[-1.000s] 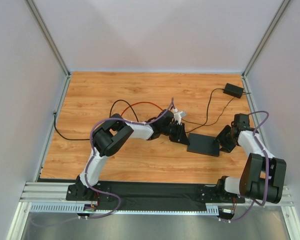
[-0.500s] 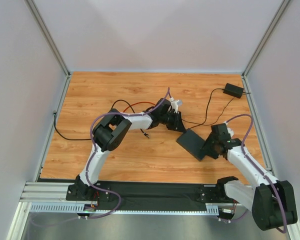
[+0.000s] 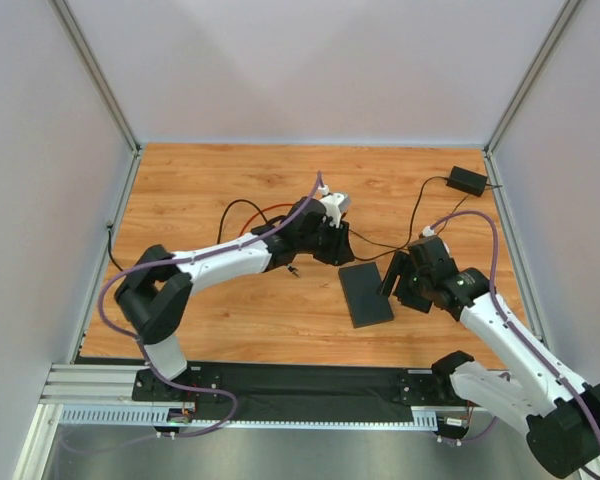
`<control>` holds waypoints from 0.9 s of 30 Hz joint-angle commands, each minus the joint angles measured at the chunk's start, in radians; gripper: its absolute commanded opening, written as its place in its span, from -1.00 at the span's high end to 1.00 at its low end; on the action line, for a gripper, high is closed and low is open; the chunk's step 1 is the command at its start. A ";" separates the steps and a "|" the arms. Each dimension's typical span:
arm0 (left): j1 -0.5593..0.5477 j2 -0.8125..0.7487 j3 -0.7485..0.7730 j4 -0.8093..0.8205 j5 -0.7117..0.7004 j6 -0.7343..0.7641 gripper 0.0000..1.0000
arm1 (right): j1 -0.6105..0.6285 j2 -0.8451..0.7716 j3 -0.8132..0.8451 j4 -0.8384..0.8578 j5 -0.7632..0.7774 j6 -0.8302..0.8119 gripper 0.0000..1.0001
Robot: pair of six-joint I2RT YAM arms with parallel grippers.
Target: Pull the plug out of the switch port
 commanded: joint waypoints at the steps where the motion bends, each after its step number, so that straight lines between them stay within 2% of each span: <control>1: -0.019 -0.067 -0.098 0.012 -0.013 -0.041 0.14 | -0.053 0.041 0.065 -0.037 0.017 -0.163 -0.44; 4: -0.043 -0.108 -0.202 0.040 -0.019 -0.105 0.15 | -0.084 0.118 0.086 0.003 -0.039 -0.217 -0.47; 8: -0.043 -0.130 -0.335 0.194 0.034 -0.235 0.08 | -0.097 0.188 0.073 0.121 -0.093 -0.268 -0.49; 10: -0.045 -0.098 -0.340 0.253 0.088 -0.268 0.08 | -0.116 0.201 0.047 0.167 -0.125 -0.280 -0.49; 15: -0.045 -0.023 -0.334 0.325 0.108 -0.369 0.07 | -0.189 0.259 -0.036 0.319 -0.251 -0.277 -0.49; 21: -0.045 0.046 -0.268 0.275 0.065 -0.394 0.08 | -0.213 0.279 -0.110 0.381 -0.303 -0.275 -0.44; 24: -0.045 0.097 -0.192 0.152 0.040 -0.368 0.12 | -0.213 0.261 -0.156 0.407 -0.322 -0.263 -0.41; 27: -0.045 0.134 -0.136 0.120 0.037 -0.331 0.13 | -0.213 0.245 -0.209 0.453 -0.355 -0.242 -0.35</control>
